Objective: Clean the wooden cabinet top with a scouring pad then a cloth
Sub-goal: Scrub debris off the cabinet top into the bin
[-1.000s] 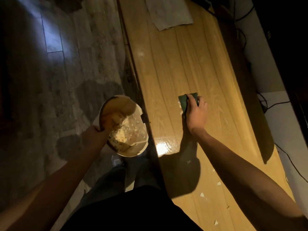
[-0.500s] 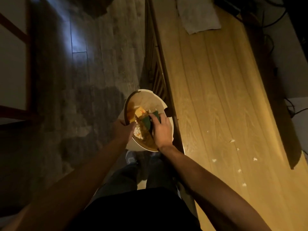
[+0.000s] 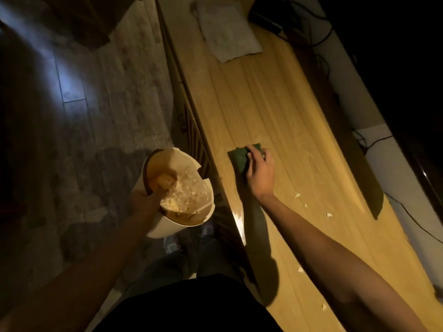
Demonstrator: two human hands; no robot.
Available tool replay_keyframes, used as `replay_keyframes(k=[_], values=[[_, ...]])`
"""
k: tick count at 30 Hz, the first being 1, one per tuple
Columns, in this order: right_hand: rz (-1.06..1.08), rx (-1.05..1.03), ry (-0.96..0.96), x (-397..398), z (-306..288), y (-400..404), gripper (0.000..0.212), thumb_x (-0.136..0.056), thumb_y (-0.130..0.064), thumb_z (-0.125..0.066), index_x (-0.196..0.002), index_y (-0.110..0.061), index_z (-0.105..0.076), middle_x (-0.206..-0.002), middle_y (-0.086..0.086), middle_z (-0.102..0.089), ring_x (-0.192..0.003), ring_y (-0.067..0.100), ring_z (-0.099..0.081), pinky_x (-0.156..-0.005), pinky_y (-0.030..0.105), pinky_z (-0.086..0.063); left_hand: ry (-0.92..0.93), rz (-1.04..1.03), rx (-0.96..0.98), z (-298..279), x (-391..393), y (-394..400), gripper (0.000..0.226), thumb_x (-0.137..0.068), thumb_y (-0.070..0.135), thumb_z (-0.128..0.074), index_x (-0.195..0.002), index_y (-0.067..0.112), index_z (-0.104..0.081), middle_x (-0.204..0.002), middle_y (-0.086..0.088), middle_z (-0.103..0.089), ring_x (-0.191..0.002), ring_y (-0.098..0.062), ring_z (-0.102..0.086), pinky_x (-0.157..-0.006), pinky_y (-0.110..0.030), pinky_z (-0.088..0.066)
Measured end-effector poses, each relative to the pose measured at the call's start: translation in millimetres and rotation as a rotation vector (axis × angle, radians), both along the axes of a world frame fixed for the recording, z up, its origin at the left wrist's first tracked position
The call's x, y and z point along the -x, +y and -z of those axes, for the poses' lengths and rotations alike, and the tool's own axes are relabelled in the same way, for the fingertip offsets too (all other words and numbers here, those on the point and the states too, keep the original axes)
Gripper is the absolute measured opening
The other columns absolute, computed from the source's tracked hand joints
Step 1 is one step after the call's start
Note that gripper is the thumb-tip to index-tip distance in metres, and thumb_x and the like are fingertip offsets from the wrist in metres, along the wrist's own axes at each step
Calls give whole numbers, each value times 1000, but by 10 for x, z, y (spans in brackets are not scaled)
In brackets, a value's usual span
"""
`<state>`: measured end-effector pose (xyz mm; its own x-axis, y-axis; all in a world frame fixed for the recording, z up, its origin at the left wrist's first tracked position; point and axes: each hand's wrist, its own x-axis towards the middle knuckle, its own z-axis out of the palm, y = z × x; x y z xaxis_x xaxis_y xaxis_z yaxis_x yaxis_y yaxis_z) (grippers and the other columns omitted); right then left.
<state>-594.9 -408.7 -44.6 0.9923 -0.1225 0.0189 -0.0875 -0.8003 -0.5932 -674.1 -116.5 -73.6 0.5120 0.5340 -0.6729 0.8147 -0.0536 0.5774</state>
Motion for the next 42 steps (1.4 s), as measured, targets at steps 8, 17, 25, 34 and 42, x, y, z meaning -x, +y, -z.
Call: replay_keyframes(k=[8,17,25,34,42], values=[[353,118,54,-847,83,-1741,36,-108,-31,-41,-137,-17,-58,-131,14,-49,-117,31,-51,-104,41,-43,17,-35,-113,-44,-190,-93,48,-66,52,-82,-78,11,-60,-72,-2,-58,-66,-17,-56,-48,-27,-37],[416,260,235,-1464,427,-2350,41,-109,-30,-34,-148,-27,-44,-154,16,-34,-136,40,-36,-112,54,-37,-44,-107,-206,10,-368,-198,33,-73,32,-79,-65,14,-53,-65,-2,-51,-65,-19,-51,-53,-27,-38],[5,325,96,-1295,514,-1001,57,-98,-4,-51,-152,-18,-40,-147,19,-41,-124,39,-43,-101,46,-41,-76,-225,-139,67,-414,-312,36,-87,6,-72,-66,15,-43,-80,-9,-55,-87,-22,-50,-45,-18,-44],[-452,115,107,-262,476,1014,52,-99,-17,-54,-149,-20,-45,-152,14,-42,-130,35,-45,-104,42,-44,-18,-129,-84,26,-145,-235,37,-69,40,-81,-71,16,-53,-73,-3,-56,-68,-21,-58,-53,-29,-42],[-534,147,156,495,478,1350,47,-97,-31,-60,-142,-26,-45,-140,10,-44,-122,32,-50,-96,47,-50,-54,-110,23,-92,234,-56,36,-66,47,-77,-71,17,-57,-67,4,-60,-61,-10,-57,-43,-22,-39]])
